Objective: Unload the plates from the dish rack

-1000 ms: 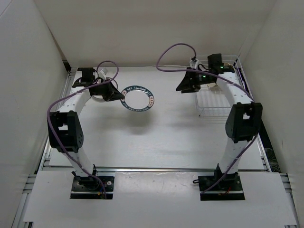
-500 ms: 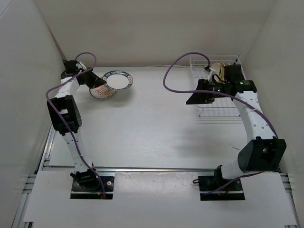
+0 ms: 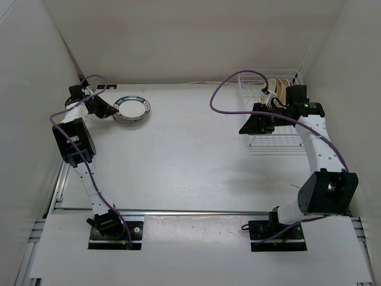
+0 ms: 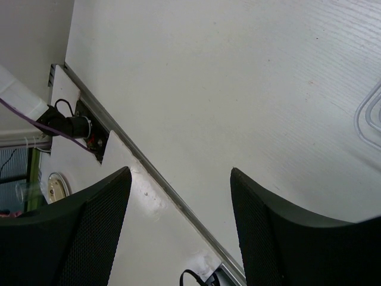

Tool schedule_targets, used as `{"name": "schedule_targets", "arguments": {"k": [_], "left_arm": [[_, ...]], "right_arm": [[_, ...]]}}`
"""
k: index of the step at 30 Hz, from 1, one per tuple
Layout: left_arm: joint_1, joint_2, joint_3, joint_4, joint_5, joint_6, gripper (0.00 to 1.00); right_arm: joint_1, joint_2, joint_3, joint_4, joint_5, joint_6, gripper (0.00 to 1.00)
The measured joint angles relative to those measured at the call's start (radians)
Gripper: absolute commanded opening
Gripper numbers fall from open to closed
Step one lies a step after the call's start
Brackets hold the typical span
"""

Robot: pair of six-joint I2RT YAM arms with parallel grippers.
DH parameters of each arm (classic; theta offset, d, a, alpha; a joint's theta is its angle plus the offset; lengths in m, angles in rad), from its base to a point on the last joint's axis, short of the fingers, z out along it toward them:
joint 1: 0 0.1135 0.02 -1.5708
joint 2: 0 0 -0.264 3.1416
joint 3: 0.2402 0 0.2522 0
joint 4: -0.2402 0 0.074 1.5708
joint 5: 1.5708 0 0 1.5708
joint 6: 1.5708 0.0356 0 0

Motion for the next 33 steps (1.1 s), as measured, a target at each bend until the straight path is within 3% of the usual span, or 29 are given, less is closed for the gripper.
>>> {"name": "schedule_targets", "arguments": {"k": [5,6,7,13,17,19,23,26,33], "left_arm": [[0.004,0.001,0.026,0.005,-0.023,0.032,0.1],[0.004,0.001,0.028,0.007,-0.027,0.04,0.18],[0.004,0.001,0.028,0.008,-0.029,0.047,0.41],[0.004,0.001,0.027,0.008,-0.027,0.083,0.51],[0.004,0.001,0.027,0.006,-0.027,0.097,0.52],[0.004,0.001,0.026,0.006,-0.028,0.104,0.63],[0.004,0.001,0.015,0.003,-0.048,0.12,0.7],[0.004,-0.002,0.002,-0.003,-0.073,0.135,0.84],[-0.001,-0.026,-0.002,-0.027,-0.146,0.183,0.98]], "right_arm": [[0.0,0.002,0.0,0.0,-0.001,0.0,0.71],[0.0,0.002,0.0,0.0,-0.001,0.0,0.71],[0.0,0.002,0.0,0.0,-0.002,0.0,0.71],[0.0,0.002,-0.006,0.001,-0.003,0.0,0.71],[0.0,0.002,-0.006,0.004,-0.005,0.001,0.71],[0.0,0.002,-0.006,0.005,-0.007,0.001,0.71],[0.0,0.002,-0.006,0.009,-0.01,0.005,0.71],[0.0,0.002,-0.006,0.012,-0.012,0.005,0.71],[0.0,0.002,-0.006,0.028,-0.029,0.008,0.71]]}}
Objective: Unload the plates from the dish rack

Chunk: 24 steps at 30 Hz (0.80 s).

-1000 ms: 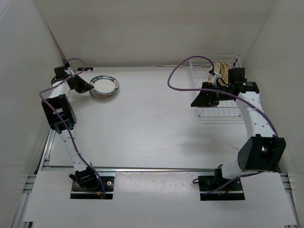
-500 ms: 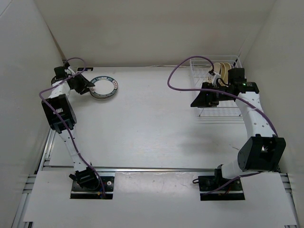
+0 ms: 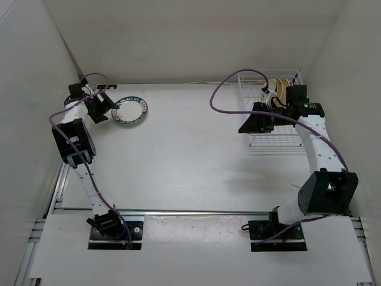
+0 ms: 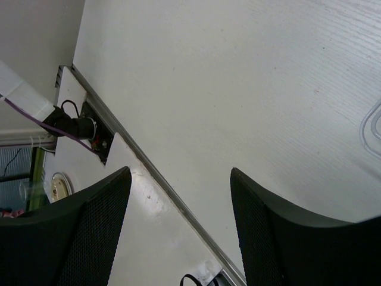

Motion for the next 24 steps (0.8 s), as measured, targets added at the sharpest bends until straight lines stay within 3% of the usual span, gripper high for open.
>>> {"name": "schedule_targets", "arguments": {"k": [7,13,18,24], "left_arm": [[-0.045,-0.053,-0.013,-0.018,-0.122,0.062,1.0],[-0.098,-0.219,-0.091,-0.056,-0.147,0.078,1.0],[-0.129,-0.508,-0.206,-0.053,-0.016,0.084,1.0],[-0.199,-0.731,-0.373,-0.034,0.124,0.142,1.0]], "right_arm": [[-0.009,0.0,0.002,0.03,0.066,0.04,0.75],[-0.025,0.079,0.135,0.086,0.496,0.065,0.74],[-0.027,0.262,0.368,0.147,0.761,0.067,0.72],[-0.028,0.451,0.573,0.177,0.884,0.039,0.72]]}}
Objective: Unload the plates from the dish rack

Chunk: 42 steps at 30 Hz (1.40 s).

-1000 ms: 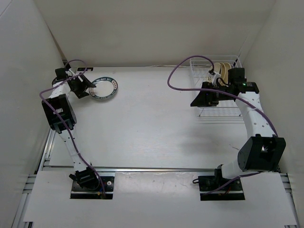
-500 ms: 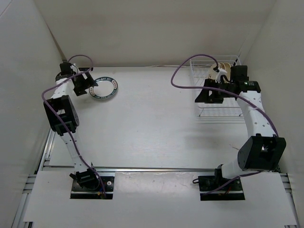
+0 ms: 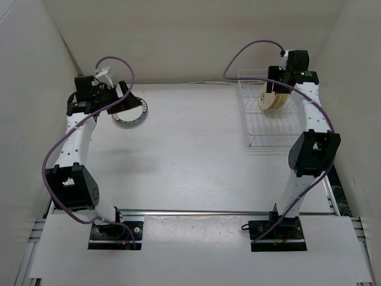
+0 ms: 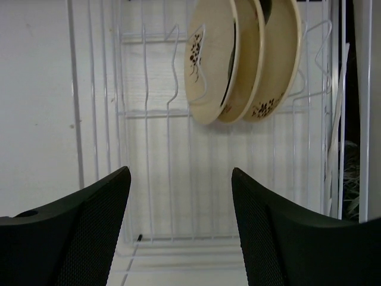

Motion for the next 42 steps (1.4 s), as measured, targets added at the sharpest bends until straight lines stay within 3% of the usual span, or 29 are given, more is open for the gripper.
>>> {"name": "schedule_targets", "arguments": {"k": [6,13,29,42], "left_arm": [[-0.14,-0.011,-0.088,-0.043,0.005,0.057,1.0],[-0.209,-0.012,-0.089,-0.061,-0.019,0.125,1.0],[-0.229,0.028,-0.089,-0.074,-0.006,0.142,1.0],[-0.229,0.031,-0.089,-0.074,-0.007,0.142,1.0]], "right_arm": [[0.0,0.15,0.121,0.019,0.056,-0.05,0.71],[0.0,0.271,0.235,0.034,0.09,-0.084,0.71],[0.0,0.428,0.363,0.068,0.137,-0.1,0.62],[-0.006,0.481,0.411,0.088,0.161,-0.117,0.3]]}}
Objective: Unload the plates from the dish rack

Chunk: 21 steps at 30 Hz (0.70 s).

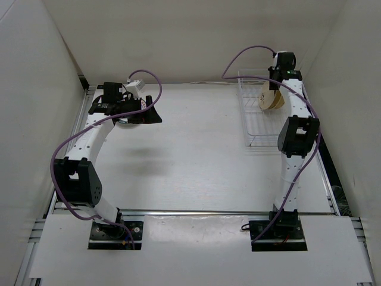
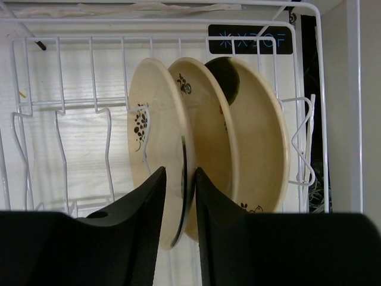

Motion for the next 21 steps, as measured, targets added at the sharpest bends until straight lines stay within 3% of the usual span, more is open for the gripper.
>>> {"name": "schedule_targets", "arguments": {"k": [8,21], "left_arm": [[0.0,0.002,0.0,0.0,-0.002,0.0,1.0],[0.0,0.004,0.0,0.0,-0.021,0.001,1.0]], "right_arm": [[-0.001,0.002,0.006,0.0,0.022,-0.013,0.0],[-0.001,-0.002,0.009,-0.001,0.1,0.005,0.0]]}}
